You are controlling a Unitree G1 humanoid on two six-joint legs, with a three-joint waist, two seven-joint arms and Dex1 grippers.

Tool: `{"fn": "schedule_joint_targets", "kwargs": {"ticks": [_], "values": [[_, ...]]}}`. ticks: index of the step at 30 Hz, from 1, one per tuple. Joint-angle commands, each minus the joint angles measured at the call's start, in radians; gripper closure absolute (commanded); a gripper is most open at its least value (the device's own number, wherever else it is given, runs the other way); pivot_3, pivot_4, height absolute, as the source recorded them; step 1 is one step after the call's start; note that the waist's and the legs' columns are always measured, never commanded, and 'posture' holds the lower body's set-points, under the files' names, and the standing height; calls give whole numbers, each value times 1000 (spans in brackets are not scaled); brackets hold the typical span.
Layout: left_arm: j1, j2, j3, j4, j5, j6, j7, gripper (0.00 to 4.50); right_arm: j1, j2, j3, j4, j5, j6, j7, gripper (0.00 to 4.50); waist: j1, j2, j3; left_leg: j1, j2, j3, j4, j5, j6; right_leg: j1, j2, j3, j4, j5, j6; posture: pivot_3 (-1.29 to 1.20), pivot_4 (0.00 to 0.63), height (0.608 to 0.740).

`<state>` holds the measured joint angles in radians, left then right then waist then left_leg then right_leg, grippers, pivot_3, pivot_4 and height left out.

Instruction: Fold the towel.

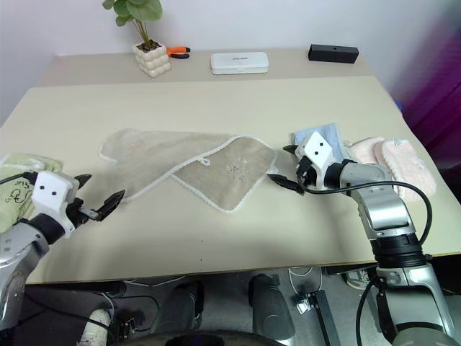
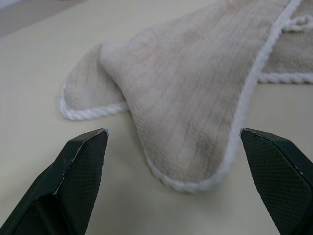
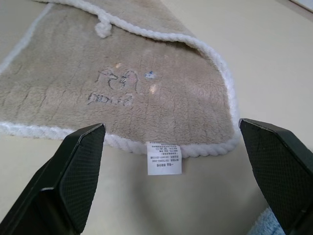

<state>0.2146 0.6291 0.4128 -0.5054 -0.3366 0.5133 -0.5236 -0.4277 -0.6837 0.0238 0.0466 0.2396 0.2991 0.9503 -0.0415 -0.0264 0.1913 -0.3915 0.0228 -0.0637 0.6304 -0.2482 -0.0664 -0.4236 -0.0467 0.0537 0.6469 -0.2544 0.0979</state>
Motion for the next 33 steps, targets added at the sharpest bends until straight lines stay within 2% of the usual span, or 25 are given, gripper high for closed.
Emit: {"fn": "schedule_joint_targets", "kwargs": {"ticks": [1,8,14,15,17,20,27,33], "values": [[6,3,33,-38,0,-13,7,69,-19,-3,-13,-3,3,-13,4,0,0,0,0,0,0,0,0,0,0,0,0,0,0,0,0,0,150,737],[-21,-2,13,-59,-29,-19,-4,69,-54,3,-4,0,4,-2,5,0,1,0,0,0,0,0,0,0,0,0,0,0,0,0,0,0,150,737],[29,66,-107,-172,-42,-10,-120,69,-53,37,12,-38,16,24,-9,0,-1,0,0,0,0,0,0,0,0,0,0,0,0,0,0,0,150,737],[24,77,-123,-178,-30,-11,-122,69,-54,42,13,-43,17,30,-11,0,-1,0,0,0,0,0,0,0,0,0,0,0,0,0,0,0,150,737],[-19,114,-213,-170,88,-50,-92,69,-49,60,17,-51,31,61,-9,0,-1,0,0,0,0,0,0,0,0,0,0,1,1,0,0,0,150,737],[-52,166,-294,-121,223,-81,-62,69,-42,81,18,-77,58,101,-9,0,0,0,0,1,0,0,0,0,0,1,0,1,0,0,0,0,150,737],[-78,189,-289,66,359,-143,-7,69,-13,96,30,-108,17,71,-72,0,-1,0,0,1,0,1,0,0,0,0,0,1,0,0,0,0,150,737],[-173,192,-360,280,414,-246,-23,69,6,102,20,-151,21,91,-114,0,2,2,-1,1,0,1,0,0,0,1,0,1,1,0,0,0,150,737]]}}
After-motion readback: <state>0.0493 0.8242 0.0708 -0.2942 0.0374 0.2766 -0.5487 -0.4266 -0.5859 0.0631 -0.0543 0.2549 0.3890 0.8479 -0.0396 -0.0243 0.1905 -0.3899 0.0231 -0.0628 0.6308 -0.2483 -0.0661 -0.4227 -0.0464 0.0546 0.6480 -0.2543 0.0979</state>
